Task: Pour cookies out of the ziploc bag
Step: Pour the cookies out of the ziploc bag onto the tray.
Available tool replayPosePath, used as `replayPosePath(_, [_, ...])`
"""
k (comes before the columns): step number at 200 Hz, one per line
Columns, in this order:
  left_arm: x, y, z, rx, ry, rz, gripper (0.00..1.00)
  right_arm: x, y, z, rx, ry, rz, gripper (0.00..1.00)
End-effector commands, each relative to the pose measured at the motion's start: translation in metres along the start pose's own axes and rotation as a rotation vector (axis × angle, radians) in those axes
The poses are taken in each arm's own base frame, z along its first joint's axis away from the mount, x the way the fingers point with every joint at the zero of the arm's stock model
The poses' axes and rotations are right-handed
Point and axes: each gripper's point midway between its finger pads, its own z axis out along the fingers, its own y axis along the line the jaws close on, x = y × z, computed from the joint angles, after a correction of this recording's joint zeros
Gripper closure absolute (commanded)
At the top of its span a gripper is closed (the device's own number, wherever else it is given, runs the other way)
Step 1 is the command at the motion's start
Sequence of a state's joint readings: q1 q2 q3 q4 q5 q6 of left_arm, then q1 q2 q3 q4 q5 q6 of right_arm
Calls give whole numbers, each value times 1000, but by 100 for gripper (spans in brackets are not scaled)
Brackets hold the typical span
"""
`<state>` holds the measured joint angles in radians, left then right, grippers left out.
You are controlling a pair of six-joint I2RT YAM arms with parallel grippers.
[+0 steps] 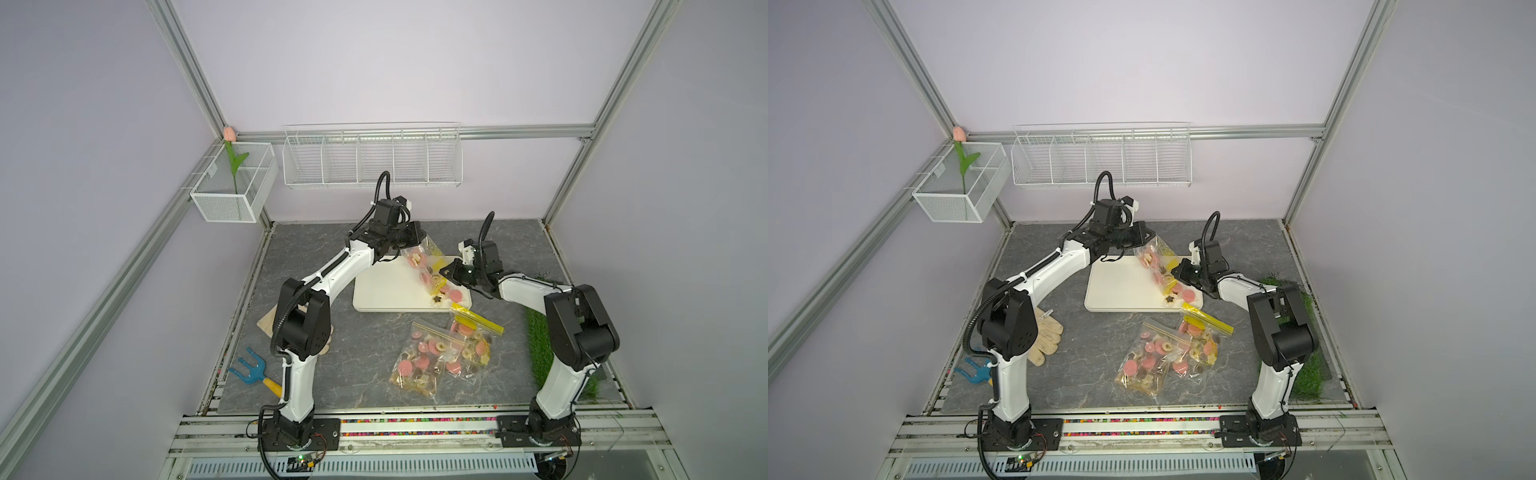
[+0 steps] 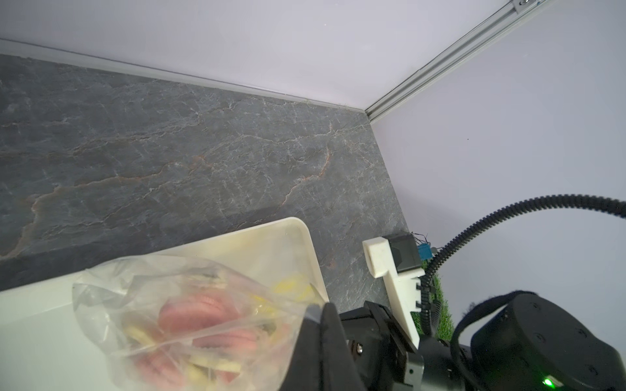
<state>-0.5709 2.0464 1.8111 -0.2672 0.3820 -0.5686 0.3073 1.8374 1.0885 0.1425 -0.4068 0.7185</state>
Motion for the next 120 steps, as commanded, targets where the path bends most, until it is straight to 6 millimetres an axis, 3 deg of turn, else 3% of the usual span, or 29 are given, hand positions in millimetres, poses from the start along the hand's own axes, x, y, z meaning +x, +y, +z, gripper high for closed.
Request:
replayPosePath(1, [-17,-14,4,37,-45,49,100,-11,-7,3,13,-15,-2,93])
replayPosePath(64, [-35,-23,10,55,-93,94,100,-36,1,9,-89,-69,3,94])
replayPosePath(120, [-40,-33,13,72,-130,135,100,-50,-7,9,-95,-99,19,94])
